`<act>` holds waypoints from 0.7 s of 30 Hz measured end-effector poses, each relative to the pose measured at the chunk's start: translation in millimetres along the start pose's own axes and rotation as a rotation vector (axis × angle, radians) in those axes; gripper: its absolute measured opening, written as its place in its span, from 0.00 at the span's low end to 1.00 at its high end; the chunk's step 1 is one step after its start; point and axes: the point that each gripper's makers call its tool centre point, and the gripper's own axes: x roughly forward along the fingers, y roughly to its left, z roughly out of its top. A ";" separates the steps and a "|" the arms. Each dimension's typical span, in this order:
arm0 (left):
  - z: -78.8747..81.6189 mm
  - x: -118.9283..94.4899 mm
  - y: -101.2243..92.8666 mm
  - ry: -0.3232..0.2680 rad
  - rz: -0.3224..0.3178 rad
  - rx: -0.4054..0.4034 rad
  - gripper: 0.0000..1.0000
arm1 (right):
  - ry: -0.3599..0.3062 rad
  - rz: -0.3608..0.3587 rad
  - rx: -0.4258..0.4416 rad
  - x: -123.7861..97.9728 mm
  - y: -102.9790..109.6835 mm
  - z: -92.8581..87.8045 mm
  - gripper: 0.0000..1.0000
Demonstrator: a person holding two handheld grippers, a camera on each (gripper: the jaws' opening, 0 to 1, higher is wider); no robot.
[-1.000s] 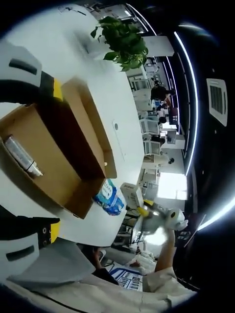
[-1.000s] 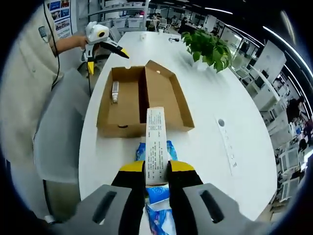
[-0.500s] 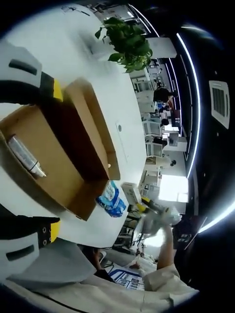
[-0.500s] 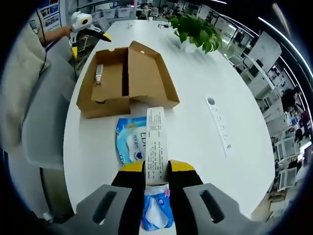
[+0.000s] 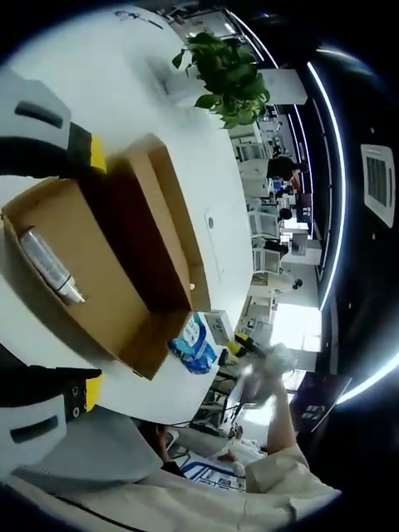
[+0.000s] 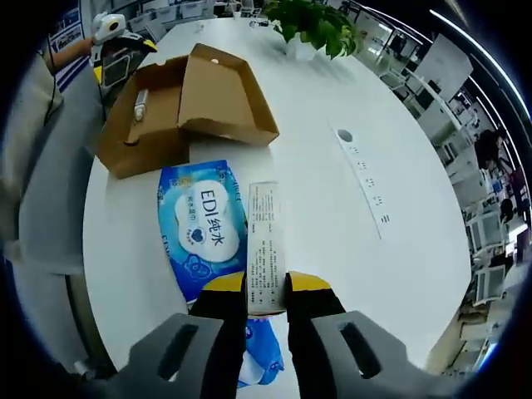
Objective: Operate the shoe box by opening the lid, removing the specified soft item, and placing it in the target area until the item is outside and the box remains undamaged.
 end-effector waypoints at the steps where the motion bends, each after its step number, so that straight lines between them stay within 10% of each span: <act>1: -0.5 0.3 -0.1 0.002 0.000 0.000 0.96 | 0.004 -0.001 0.006 1.4 -1.5 -2.4 0.15; 21: -9.9 3.8 2.9 0.033 -0.007 -0.003 0.96 | 0.170 -0.013 -0.031 18.0 -17.8 -64.2 0.15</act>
